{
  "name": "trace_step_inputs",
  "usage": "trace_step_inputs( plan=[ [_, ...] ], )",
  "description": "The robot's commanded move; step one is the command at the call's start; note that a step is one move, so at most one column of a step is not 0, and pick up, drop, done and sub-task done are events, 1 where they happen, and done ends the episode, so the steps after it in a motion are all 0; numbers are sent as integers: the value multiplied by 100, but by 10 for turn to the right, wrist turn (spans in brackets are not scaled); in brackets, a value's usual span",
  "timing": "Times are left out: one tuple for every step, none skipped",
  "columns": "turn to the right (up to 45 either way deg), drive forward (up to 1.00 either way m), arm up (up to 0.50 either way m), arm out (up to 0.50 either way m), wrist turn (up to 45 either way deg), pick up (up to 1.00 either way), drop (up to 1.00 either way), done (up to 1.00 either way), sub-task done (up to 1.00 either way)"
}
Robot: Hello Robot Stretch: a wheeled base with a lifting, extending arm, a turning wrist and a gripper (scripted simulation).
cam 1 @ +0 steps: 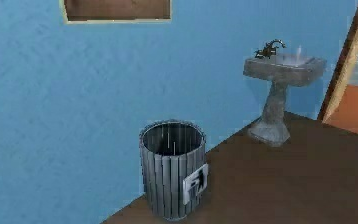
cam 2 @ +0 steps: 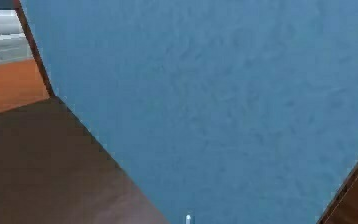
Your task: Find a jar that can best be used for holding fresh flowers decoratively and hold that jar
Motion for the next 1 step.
trace_step_inputs(
  plan=[
    [450, 0, 0, 0, 0, 0, 0, 0, 0]
  ],
)
